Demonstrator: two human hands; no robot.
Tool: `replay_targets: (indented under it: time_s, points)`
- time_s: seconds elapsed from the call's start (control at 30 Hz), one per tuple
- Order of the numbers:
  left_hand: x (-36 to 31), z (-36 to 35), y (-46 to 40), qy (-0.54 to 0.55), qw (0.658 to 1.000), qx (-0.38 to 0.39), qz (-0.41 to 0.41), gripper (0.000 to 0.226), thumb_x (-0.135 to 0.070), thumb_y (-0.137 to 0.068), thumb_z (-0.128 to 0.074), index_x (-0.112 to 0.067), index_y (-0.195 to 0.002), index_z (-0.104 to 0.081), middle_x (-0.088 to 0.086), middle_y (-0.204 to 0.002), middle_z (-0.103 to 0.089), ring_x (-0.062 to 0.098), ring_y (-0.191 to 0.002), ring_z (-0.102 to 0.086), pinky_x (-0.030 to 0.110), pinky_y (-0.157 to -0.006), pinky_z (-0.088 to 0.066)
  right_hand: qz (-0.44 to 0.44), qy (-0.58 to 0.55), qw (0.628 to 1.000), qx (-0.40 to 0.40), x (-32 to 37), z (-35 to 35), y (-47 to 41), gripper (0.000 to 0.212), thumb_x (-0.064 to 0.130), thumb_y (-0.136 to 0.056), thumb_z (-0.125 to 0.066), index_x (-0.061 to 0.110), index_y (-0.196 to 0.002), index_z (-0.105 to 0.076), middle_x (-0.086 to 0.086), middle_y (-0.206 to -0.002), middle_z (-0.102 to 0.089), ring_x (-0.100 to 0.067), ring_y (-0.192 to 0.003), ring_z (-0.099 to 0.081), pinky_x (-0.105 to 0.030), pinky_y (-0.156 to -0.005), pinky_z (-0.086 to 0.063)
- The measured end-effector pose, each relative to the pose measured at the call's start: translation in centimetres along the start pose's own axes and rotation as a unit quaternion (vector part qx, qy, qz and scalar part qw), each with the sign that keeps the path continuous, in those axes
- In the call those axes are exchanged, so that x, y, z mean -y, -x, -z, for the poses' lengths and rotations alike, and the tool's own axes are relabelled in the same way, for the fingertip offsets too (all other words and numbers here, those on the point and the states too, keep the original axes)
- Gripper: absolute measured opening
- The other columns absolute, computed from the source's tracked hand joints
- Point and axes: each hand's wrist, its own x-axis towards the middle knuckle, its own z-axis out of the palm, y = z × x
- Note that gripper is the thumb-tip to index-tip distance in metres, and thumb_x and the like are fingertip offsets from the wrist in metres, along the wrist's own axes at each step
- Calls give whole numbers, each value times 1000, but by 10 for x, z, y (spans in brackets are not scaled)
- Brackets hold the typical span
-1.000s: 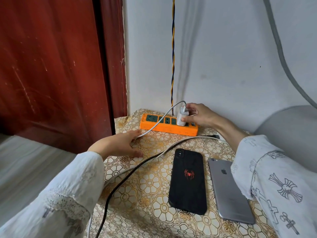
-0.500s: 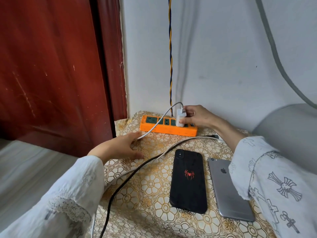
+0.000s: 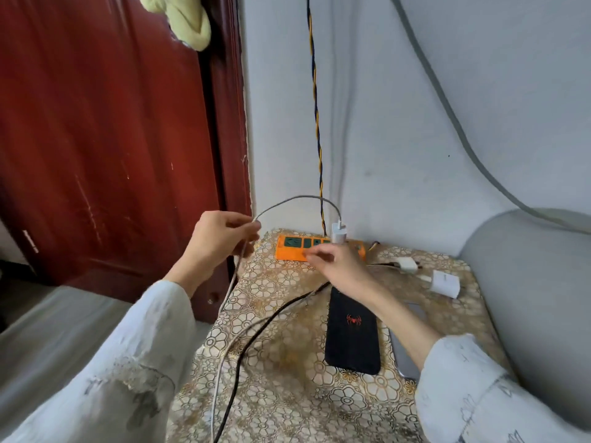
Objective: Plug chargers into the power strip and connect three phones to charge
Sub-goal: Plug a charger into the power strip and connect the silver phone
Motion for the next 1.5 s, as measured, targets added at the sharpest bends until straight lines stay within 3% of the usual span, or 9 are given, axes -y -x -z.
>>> replay_targets:
  time_s: [0.13, 0.2, 0.33, 0.47, 0.63, 0.87, 1.23, 1.37, 1.5]
  points:
    - [-53, -5, 11, 120, 991, 60, 9, 4, -5, -81, -65, -6, -77, -66, 0, -49, -68, 11, -46, -65, 21, -49, -55, 13, -120, 980, 159, 30, -35, 23, 47, 33, -81, -62, 17, -124, -53, 0, -130, -56, -6, -112, -52, -32, -103, -38]
    - [-61, -8, 20, 132, 988, 82, 14, 3, -3, -81, -64, -1, -82, -65, 3, -54, -69, 14, -51, -68, 22, -52, -57, 33, -116, 976, 180, 38, -53, 30, 45, 37, -81, -62, 21, -122, -54, 4, -122, -61, 12, -87, -56, -19, -88, -47]
    - [-56, -5, 32, 158, 982, 98, 19, 14, -4, -85, -59, 3, -96, -64, 11, -73, -70, 16, -63, -70, 25, -65, -59, 34, -115, 989, 85, 48, -66, 32, 16, 35, -82, -59, 23, -82, -70, 15, -68, -67, 7, -49, -55, -9, -58, -44]
    - [-25, 15, 44, 81, 994, 76, 2, 29, -9, -96, -40, -5, -119, -56, 10, -106, -67, 19, -97, -64, 31, -89, -51, 35, -208, 976, 59, 44, -51, 37, 18, 17, -89, -52, 12, -83, -68, -9, -87, -70, -8, -67, -64, -20, -64, -52]
    - [23, 22, 75, -97, 967, 235, -5, 32, -14, -90, -53, -9, -121, -55, 6, -112, -67, 15, -105, -62, 19, -91, -47, 58, -329, 942, -17, 59, -3, 34, 17, 9, -89, -50, 7, -82, -65, -8, -77, -66, -13, -67, -63, -18, -59, -51]
    - [2, 20, 70, -140, 985, 19, -95, 23, -5, -83, -61, -22, -68, -66, -6, -56, -68, 3, -51, -64, 22, -60, -57, 81, -433, 895, -61, 75, 29, 49, 23, 17, -93, -44, 3, -98, -62, -13, -86, -66, -23, -77, -64, -31, -72, -52]
    - [-108, 5, 73, 119, 982, 37, -142, 10, -9, -85, -61, -13, -79, -67, 7, -70, -72, 22, -62, -71, 27, -59, -59, 88, -139, 983, 84, 59, -34, 74, 38, 39, -85, -55, 22, -119, -57, 9, -114, -65, 4, -94, -59, -11, -83, -41]
    - [-108, 10, 76, 170, 977, 52, -115, 8, -10, -85, -60, -10, -82, -68, 3, -67, -73, 21, -65, -72, 27, -61, -59, 86, -179, 980, 23, 69, -36, 71, 22, 29, -84, -58, 10, -90, -67, -4, -79, -67, 1, -65, -58, -10, -66, -44]
    - [-82, 16, 74, 139, 986, 50, -80, 19, -29, -89, -53, -17, -91, -68, 1, -86, -74, 16, -78, -72, 28, -73, -59, 90, -295, 951, 30, 64, -23, 74, 13, 13, -88, -53, 5, -88, -64, -7, -86, -66, -15, -79, -64, -21, -66, -53]
